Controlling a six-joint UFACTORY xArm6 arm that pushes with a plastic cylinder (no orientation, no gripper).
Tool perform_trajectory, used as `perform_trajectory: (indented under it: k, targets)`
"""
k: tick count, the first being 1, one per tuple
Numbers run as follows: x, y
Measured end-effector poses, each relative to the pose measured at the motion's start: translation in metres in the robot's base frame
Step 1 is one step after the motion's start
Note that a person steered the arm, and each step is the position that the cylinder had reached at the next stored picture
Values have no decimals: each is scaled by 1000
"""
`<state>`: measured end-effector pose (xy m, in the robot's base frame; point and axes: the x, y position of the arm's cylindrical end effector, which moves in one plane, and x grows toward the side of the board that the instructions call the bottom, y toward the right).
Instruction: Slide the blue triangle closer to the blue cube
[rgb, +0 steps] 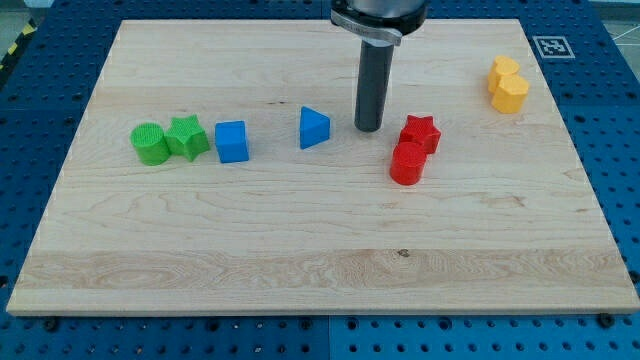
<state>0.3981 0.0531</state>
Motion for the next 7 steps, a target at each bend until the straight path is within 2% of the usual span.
perform_trajectory:
  k: [5, 6, 7]
  targets:
    - [24, -112]
    - [24, -107]
    - [16, -45]
